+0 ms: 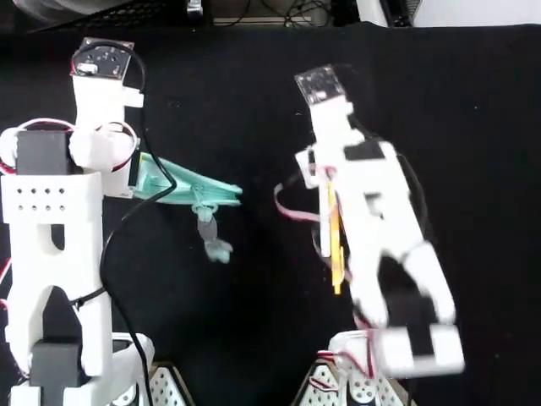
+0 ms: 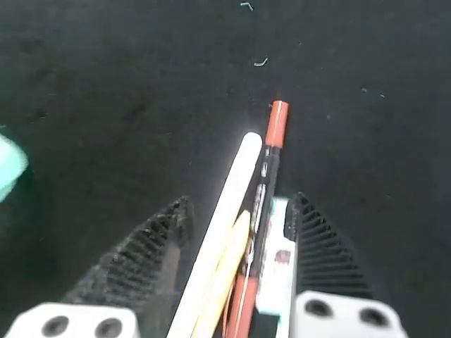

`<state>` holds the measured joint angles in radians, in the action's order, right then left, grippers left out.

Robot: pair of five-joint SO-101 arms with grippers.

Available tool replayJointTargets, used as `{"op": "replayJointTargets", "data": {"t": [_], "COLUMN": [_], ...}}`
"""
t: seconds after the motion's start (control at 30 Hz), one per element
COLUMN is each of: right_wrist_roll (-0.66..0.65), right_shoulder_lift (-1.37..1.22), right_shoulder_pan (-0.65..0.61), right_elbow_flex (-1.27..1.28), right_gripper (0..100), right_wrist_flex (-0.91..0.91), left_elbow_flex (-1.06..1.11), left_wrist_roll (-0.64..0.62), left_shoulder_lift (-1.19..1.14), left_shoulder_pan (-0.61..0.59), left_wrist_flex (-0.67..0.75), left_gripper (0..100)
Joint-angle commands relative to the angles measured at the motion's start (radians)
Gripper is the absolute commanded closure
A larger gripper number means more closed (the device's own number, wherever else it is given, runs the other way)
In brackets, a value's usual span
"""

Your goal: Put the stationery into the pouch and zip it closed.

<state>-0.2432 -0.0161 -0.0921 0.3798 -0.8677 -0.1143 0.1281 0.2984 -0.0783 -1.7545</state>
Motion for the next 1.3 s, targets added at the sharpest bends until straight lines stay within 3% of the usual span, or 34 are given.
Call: {"op": "replayJointTargets", "data": {"t": [0.0,0.2,0.47,0.83,1.03,1.27], "right_wrist_roll": [0.005,-0.003,-0.003,-0.003,-0.005,-0.046], "right_shoulder_lift": [-0.213,-0.348,-0.36,-0.315,-0.203,-0.219], "right_shoulder_pan": [0.041,0.058,-0.028,-0.003,-0.041,-0.064], "right_elbow_flex": [-0.191,-0.268,-0.271,-0.268,-0.183,-0.068], "right_gripper": [78.3,78.3,78.3,78.4,78.4,78.4], "right_wrist_flex": [0.009,0.009,0.014,-0.002,-0.011,0.109], "left_elbow_flex": [0.012,0.015,0.016,0.016,0.016,0.016], "left_wrist_roll": [0.006,0.006,0.006,0.006,0.008,0.008], "left_shoulder_lift": [0.0,0.002,0.002,0.002,0.002,0.002], "left_shoulder_pan": [-0.008,-0.008,-0.008,-0.008,-0.008,-0.008], "left_wrist_flex": [-0.005,-0.005,-0.005,-0.005,-0.005,-0.005], "left_gripper": [97,97,97,97,97,97]}}
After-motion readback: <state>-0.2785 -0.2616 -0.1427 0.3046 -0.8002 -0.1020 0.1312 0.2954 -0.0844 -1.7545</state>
